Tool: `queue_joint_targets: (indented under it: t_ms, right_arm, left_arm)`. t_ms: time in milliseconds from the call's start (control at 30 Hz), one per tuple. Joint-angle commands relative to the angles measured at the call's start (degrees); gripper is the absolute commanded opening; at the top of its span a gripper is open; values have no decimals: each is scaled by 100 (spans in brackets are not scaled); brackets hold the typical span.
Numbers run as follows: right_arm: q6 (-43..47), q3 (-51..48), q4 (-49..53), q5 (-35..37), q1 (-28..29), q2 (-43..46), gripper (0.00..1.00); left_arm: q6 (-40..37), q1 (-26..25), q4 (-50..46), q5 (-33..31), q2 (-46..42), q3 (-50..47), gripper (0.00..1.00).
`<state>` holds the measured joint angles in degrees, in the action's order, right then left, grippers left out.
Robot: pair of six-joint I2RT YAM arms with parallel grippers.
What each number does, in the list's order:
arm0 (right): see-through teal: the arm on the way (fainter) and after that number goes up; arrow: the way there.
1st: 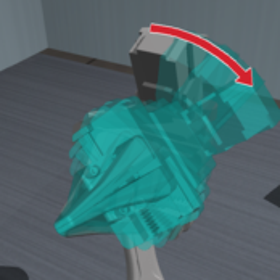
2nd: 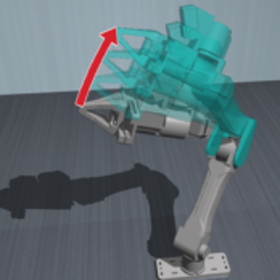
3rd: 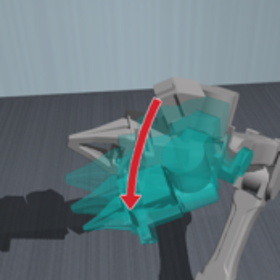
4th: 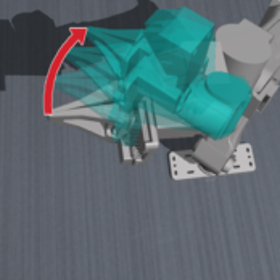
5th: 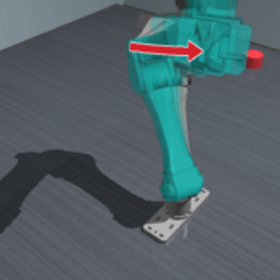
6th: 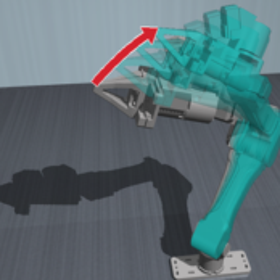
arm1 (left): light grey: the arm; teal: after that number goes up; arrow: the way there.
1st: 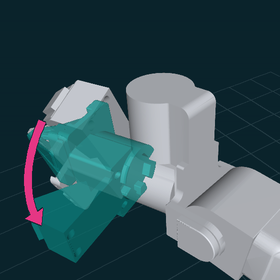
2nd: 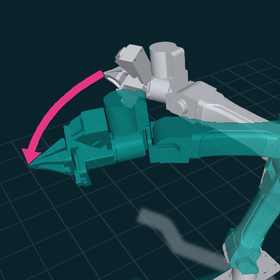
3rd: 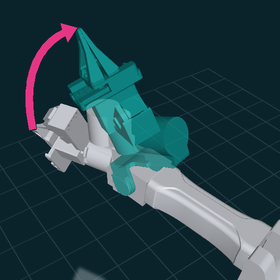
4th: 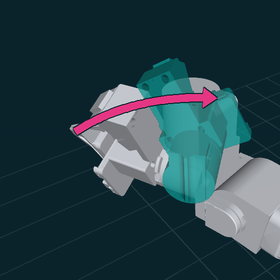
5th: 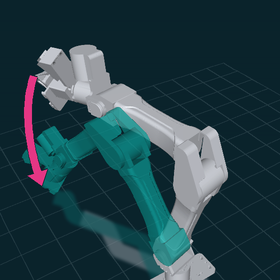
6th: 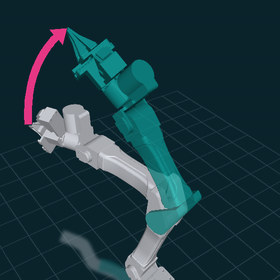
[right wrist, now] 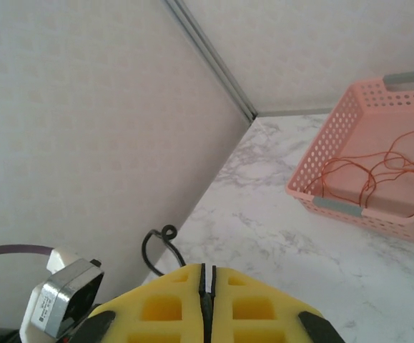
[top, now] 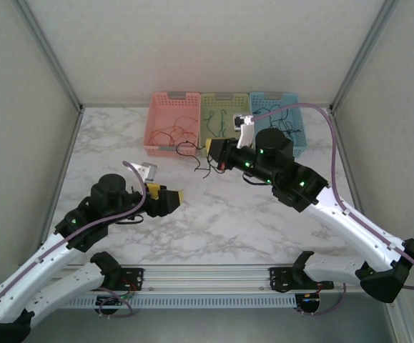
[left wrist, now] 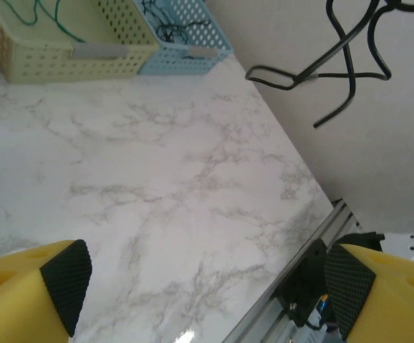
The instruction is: Untangle the cables
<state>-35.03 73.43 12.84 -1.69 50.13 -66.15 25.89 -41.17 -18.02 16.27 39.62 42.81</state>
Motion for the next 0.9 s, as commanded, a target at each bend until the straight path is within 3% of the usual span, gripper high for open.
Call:
queue_joint_targets:
  t_ms: [0,233,467,633,867]
  right_arm:
    - [-331,101,-212,-90,-22,-32,0]
    - [-727,336,-203,-326,-21,-117,0]
    - [-1007,551,-253,-753,-27,-224,0]
    - [-1060,650,-206,-832,-24,-230,0]
    - [-1054,706,-122,-797,-22,-218,0]
  left_arm:
    - [-528,-14,1003,-241,65,-301,87]
    - [-1422,-23,3226,-651,298,-1102,88]
    - [-2256,-23,4223,-448,959,-1213,84]
    - [-2516,-23,4683,-141,1244,-1129,81]
    - [-2450,-90,4612,447,1219,-1091,83]
